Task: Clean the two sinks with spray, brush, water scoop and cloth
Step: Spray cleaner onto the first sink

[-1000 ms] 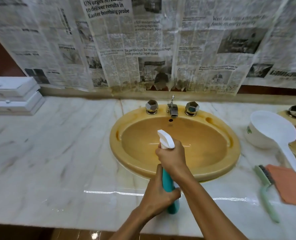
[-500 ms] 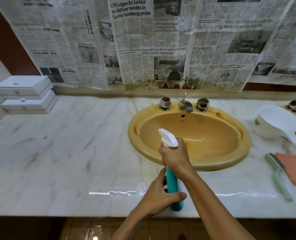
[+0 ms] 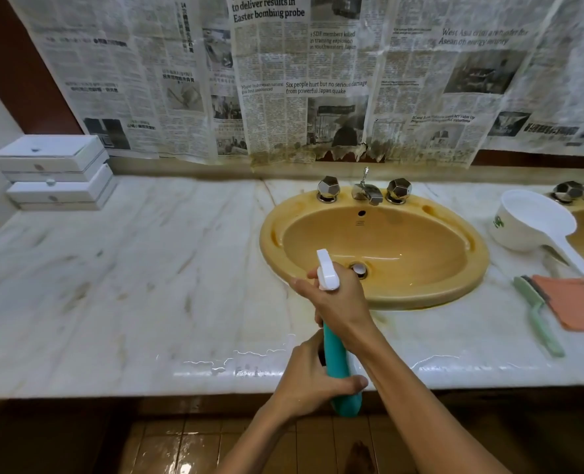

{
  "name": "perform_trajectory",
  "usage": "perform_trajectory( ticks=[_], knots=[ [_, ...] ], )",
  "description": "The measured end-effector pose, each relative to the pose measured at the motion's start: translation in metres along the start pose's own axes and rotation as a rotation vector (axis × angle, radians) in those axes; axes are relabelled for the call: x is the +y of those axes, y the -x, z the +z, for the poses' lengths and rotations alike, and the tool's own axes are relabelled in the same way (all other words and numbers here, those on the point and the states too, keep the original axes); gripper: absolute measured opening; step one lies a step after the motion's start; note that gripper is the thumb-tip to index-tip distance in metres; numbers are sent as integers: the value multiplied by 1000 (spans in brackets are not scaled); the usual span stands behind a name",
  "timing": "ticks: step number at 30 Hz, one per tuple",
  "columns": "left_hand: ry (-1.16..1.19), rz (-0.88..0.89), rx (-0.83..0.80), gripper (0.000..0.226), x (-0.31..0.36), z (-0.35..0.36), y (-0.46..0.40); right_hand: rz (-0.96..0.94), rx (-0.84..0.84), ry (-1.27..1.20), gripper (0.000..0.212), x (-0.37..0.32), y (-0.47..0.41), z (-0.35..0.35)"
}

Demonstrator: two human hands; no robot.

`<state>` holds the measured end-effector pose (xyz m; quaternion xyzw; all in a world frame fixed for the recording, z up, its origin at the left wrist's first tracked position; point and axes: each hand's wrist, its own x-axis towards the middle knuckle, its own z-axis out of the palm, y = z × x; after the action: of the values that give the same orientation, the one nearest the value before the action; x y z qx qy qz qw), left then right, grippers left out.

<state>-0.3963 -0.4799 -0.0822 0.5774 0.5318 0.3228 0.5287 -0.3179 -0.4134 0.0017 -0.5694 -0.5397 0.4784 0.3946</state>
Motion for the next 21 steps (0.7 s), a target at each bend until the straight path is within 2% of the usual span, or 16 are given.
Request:
perform_trajectory(
  ticks=[2,5,11,15,21],
  knots=[
    [-22,7,12,58,-2,-2,3,-9,66,65,6,2,2,3],
    [-44,17,25,55,-2,-6,6,25,116,96,9,4,4,4],
    [-5,-17,14,51,-6,-3,18,59,108,162,13,9,11,10],
    [14,-38,17,50,-10,2,26,74,51,131,9,10,20,10],
    [5,-34,-22,51,-13,2,34,69,86,97,10,14,31,10]
  ],
)
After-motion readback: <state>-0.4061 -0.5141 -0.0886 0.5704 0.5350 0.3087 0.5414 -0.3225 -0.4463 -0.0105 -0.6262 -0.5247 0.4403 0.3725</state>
